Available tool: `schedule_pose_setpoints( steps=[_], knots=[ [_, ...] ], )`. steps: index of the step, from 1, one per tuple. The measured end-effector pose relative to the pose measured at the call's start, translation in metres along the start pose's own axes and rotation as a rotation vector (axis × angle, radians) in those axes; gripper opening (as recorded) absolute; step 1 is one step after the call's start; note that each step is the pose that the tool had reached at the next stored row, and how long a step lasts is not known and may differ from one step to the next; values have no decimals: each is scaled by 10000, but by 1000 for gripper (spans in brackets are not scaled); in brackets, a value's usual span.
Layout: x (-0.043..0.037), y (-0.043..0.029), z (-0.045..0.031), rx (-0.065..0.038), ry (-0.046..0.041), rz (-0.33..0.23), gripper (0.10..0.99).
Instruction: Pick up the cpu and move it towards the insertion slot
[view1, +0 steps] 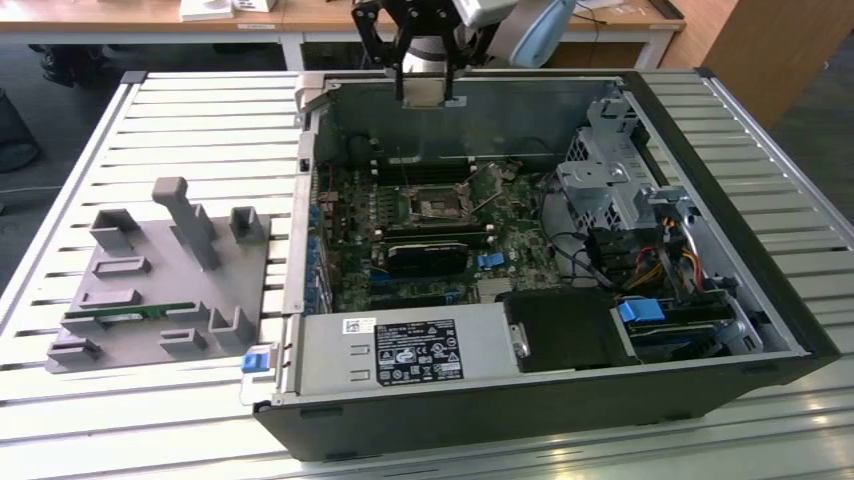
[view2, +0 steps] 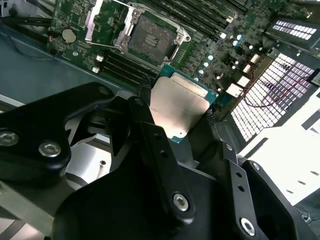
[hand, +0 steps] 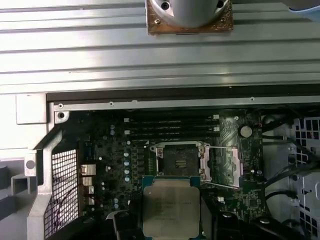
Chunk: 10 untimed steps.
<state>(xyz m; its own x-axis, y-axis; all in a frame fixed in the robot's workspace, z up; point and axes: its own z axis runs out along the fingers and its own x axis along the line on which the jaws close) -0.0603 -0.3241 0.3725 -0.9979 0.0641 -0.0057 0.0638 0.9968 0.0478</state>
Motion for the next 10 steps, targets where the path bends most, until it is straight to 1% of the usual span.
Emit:
schedule_pose_setpoints(
  steps=[8, 10],
  knots=[
    [-171, 10, 14, -1, -5, 82, 545],
    [-195, 11, 15, -1, -5, 102, 545]
  ],
)
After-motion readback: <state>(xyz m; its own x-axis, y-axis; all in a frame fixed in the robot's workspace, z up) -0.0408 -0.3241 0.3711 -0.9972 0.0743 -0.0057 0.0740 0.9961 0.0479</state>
